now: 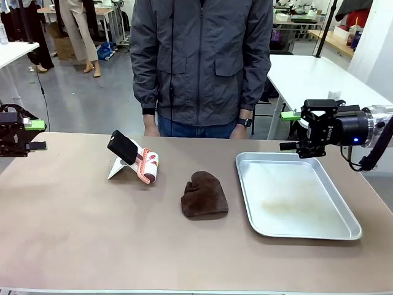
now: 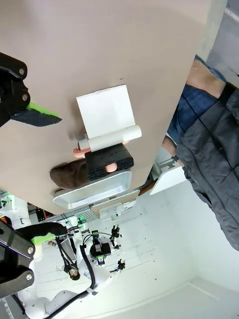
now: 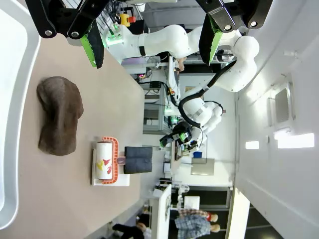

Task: Clean the surface of the table.
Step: Return the Lint Roller and towel to their original positions.

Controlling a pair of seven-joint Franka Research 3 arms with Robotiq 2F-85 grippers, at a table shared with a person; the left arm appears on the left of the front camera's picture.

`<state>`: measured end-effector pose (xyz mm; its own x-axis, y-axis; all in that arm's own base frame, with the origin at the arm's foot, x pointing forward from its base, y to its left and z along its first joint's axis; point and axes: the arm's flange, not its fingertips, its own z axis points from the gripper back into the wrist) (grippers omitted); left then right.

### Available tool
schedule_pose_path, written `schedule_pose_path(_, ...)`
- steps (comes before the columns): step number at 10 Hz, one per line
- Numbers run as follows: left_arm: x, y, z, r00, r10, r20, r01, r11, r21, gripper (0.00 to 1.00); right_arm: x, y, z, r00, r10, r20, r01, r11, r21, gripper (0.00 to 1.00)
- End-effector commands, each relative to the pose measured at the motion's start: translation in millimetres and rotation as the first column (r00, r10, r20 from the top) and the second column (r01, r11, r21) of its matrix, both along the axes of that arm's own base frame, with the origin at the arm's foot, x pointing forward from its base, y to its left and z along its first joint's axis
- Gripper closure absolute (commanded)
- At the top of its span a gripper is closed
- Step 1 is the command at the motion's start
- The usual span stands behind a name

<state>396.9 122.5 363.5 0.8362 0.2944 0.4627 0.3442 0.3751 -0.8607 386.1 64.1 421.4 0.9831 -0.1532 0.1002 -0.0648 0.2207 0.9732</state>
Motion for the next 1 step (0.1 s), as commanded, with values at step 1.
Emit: schedule_pose_path(1,-6.0,-1.3,-0.1,1.0,-0.01,0.019,0.01,1.0,-0.004,0.0,0.8,-0.1,-1.1,1.0,-0.001,0.015,0.001,1.0,0.003,0.0)
